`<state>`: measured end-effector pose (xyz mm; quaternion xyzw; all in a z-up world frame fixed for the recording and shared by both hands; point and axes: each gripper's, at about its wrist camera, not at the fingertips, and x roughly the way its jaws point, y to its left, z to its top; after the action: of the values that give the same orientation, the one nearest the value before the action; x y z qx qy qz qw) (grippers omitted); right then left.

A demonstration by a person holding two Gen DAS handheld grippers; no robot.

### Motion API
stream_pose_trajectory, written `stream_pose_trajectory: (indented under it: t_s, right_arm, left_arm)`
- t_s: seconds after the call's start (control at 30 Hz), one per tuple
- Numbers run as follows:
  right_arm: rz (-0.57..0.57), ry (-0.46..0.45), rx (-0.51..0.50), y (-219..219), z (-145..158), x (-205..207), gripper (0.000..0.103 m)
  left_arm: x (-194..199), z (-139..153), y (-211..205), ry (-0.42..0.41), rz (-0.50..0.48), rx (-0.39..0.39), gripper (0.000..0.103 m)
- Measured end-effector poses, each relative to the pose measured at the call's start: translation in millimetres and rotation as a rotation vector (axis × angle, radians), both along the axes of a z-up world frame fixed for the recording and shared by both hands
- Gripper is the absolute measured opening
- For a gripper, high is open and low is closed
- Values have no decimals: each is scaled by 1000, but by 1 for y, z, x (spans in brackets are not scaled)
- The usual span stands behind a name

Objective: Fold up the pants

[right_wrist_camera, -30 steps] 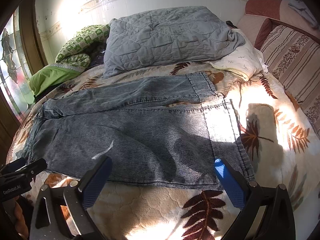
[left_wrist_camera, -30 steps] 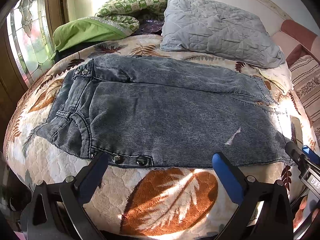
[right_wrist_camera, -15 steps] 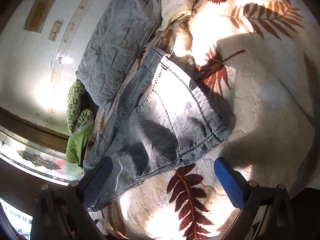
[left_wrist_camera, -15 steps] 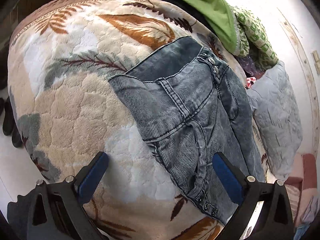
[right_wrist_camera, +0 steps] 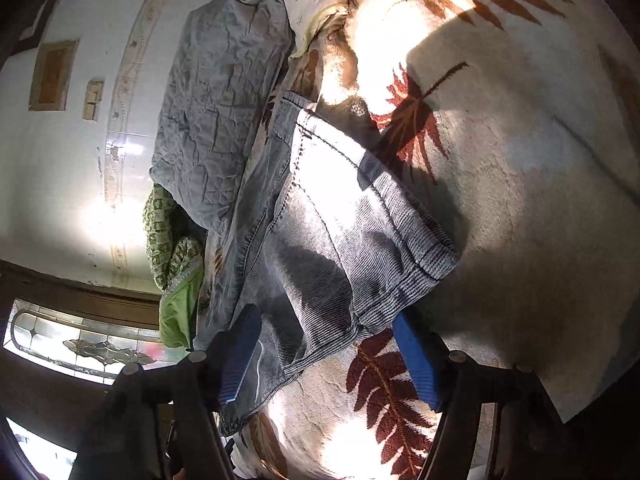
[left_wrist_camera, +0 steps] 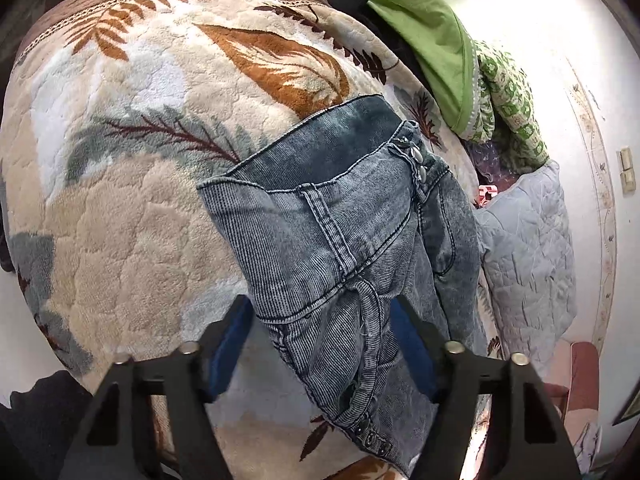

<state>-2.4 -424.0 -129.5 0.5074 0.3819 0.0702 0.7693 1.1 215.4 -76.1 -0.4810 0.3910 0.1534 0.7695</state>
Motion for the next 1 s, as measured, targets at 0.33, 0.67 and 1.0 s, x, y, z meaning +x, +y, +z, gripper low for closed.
stream_pose_trajectory:
  t_s: [0.33, 0.67, 1.0]
  right_arm:
    - [-61, 85, -50, -11, -2, 14, 29]
    - [-32, -44, -394, 1, 69, -14, 8]
    - [-130, 147, -442, -31, 42, -28, 58]
  left_arm:
    - [4, -4, 2, 64, -38, 69, 13]
    - [-34, 60, -14, -76, -33, 279, 10]
    - [-57, 36, -12, 71, 0, 284, 39]
